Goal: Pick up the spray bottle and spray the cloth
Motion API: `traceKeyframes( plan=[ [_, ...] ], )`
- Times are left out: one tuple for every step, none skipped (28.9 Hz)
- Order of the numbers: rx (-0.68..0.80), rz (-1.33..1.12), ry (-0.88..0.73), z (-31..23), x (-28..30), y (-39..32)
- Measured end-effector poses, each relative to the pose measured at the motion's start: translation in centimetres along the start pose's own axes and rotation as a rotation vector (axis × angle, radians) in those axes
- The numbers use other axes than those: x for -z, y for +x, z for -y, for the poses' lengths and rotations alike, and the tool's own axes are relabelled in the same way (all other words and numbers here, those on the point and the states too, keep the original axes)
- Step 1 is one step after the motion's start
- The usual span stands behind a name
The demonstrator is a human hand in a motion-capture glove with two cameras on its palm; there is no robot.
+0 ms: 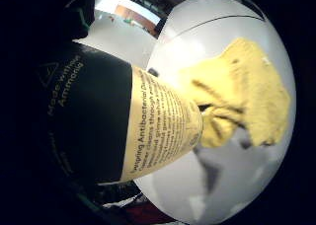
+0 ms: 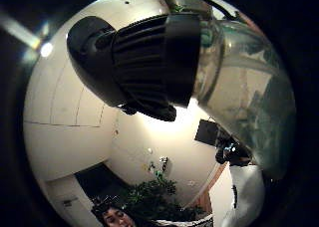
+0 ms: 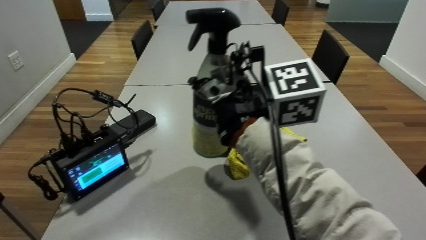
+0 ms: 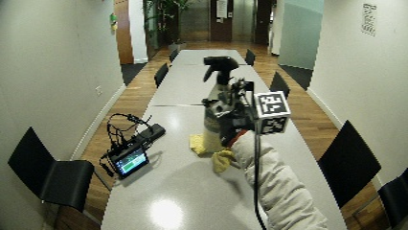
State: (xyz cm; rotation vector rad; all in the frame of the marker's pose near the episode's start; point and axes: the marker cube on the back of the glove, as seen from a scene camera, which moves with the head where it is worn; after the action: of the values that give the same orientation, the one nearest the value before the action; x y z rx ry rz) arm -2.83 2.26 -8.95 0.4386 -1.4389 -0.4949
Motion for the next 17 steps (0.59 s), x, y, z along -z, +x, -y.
traceKeyframes(
  plan=[
    [-0.001,0.003,-0.020,-0.3,-1.2,0.3],
    [-0.003,0.003,-0.036,-0.6,-2.3,0.6],
    [-0.006,0.003,-0.051,-0.9,-3.3,1.0],
    [-0.010,0.001,-0.062,-1.2,-4.2,1.4],
    [-0.013,-0.001,-0.070,-1.5,-4.9,1.9],
    [-0.017,-0.003,-0.073,-1.7,-5.4,2.4],
    [-0.021,-0.006,-0.073,-1.9,-5.6,2.9],
    [-0.027,-0.009,-0.070,-2.1,-5.8,3.4],
    [-0.034,-0.011,-0.066,-2.2,-5.9,3.8],
    [-0.042,-0.013,-0.061,-2.3,-5.9,4.3],
    [-0.050,-0.013,-0.058,-2.4,-6.0,4.7],
    [-0.056,-0.013,-0.055,-2.4,-6.1,5.0],
    [-0.060,-0.013,-0.052,-2.4,-6.2,5.3],
    [-0.062,-0.014,-0.053,-2.4,-6.4,5.5],
    [-0.063,-0.017,-0.057,-2.4,-6.5,5.7],
    [-0.066,-0.021,-0.067,-2.3,-6.7,5.8],
    [-0.071,-0.024,-0.085,-2.3,-6.8,5.9]
  ],
)
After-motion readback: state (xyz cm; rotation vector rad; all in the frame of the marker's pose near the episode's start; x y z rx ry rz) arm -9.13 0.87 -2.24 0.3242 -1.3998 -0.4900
